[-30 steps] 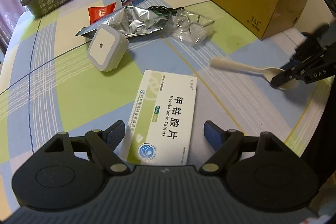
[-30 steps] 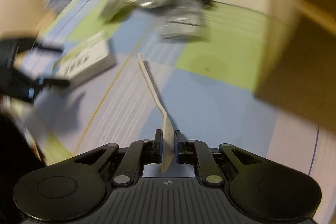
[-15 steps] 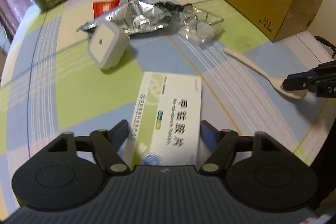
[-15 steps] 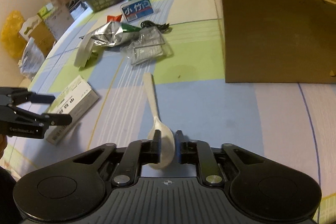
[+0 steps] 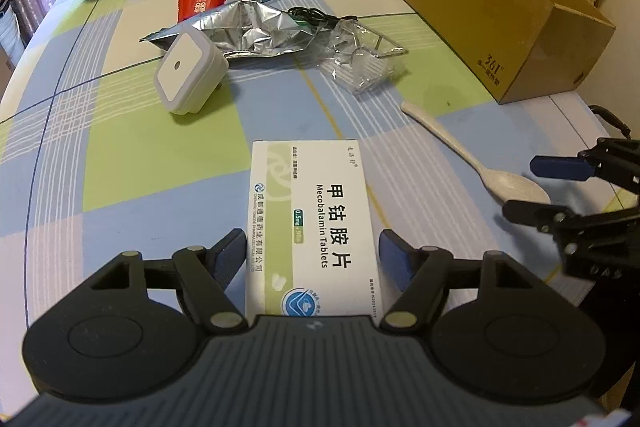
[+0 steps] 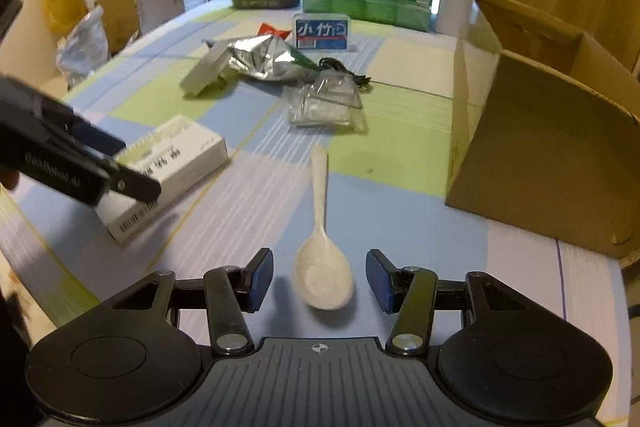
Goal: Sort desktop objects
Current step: 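Lift the Mecobalamin box with the left tool while the right tool lifts the spoon, then carry the Mecobalamin box and spoon over the cardboard box with both tools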
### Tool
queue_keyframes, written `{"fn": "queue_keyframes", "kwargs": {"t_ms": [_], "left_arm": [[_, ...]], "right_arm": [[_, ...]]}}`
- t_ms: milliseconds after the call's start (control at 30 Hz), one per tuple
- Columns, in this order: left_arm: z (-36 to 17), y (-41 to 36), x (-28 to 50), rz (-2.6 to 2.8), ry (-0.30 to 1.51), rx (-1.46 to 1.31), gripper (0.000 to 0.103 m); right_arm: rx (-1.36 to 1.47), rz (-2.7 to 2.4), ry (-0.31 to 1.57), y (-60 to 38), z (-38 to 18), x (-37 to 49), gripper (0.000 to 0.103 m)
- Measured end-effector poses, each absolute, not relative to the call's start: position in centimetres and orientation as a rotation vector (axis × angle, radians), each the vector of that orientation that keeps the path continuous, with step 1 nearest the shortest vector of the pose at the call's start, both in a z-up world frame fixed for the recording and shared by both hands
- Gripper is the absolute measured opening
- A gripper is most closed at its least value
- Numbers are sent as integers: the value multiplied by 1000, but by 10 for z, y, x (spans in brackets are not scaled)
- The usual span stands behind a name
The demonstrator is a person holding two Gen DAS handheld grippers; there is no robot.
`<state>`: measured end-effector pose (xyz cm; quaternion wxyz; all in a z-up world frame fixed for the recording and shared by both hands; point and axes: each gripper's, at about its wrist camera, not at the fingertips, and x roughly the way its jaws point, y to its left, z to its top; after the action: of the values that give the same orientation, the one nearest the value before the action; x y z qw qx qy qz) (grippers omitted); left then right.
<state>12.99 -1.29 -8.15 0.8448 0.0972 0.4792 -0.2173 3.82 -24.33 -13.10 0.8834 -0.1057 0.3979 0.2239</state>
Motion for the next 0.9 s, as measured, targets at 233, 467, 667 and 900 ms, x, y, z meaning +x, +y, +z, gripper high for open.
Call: {"fn": "queue_keyframes", "kwargs": {"t_ms": [233, 467, 667, 900], "left_arm": [[-84, -11, 130, -441, 1007, 184, 76], [-88, -16, 133, -434, 1000, 175, 76], [-94, -20, 133, -415, 995, 192, 71], [-99, -20, 134, -401, 993, 179, 69]], "right_arm": [[-162, 435, 844, -247, -143, 41, 48], [-161, 429, 816, -248, -144, 42, 34], [-160, 428, 809, -249, -144, 41, 31], [-151, 425, 805, -248, -144, 43, 31]]}}
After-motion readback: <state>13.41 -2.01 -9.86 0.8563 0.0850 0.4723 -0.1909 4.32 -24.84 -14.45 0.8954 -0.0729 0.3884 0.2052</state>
